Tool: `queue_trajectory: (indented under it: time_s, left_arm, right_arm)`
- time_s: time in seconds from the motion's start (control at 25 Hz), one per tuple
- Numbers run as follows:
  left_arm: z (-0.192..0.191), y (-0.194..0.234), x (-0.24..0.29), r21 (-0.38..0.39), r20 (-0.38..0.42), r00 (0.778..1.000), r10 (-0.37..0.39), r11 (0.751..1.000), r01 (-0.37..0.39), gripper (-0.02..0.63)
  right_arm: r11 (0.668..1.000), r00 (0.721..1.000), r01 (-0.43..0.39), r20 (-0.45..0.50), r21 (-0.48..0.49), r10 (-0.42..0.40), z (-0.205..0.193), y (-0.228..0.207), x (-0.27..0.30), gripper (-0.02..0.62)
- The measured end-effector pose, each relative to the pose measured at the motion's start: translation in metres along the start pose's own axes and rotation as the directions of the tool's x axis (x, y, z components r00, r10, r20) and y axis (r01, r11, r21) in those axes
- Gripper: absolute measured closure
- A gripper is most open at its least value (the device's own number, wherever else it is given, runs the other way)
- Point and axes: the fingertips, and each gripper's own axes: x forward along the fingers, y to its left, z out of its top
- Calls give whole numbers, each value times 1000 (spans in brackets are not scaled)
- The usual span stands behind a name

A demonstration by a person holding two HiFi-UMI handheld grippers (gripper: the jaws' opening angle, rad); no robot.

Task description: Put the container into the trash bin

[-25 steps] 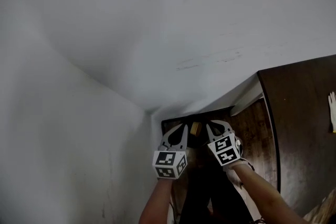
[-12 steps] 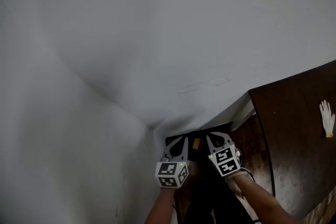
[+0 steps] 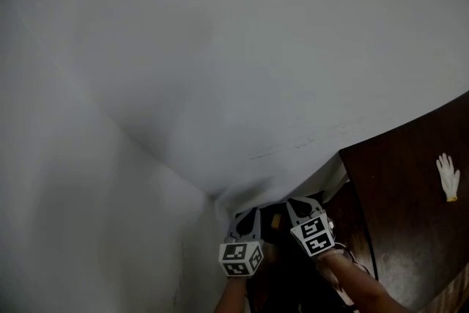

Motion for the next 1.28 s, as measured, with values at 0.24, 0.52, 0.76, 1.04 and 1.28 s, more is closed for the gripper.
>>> queue_trajectory:
  time_s: [0.24,0.52,0.76,1.04,1.28]
  left_arm:
    - [34,-7,-10,29,47,999,4,1000,-6,586]
    - [65,-21,-27,29,96,995,11,999,-13,586]
    - [91,-36,-48,33,137,990,10,999,-14,586]
    - [119,-56,-80,50,188,982,-10,999,1,586]
    - [143,-70,-102,66,199,980,-23,998,10,586]
  right_arm:
    - [1000,998,4,67,-5,-4,36,-1,-19,588]
    - [1000,986,20,166,-18,-16,77,-2,-59,589]
    - [999,970,45,239,-17,-40,105,-2,-97,589]
    - [999,946,25,324,-29,-15,138,9,-134,589]
    - [998,926,28,377,-62,-2,164,16,-165,589]
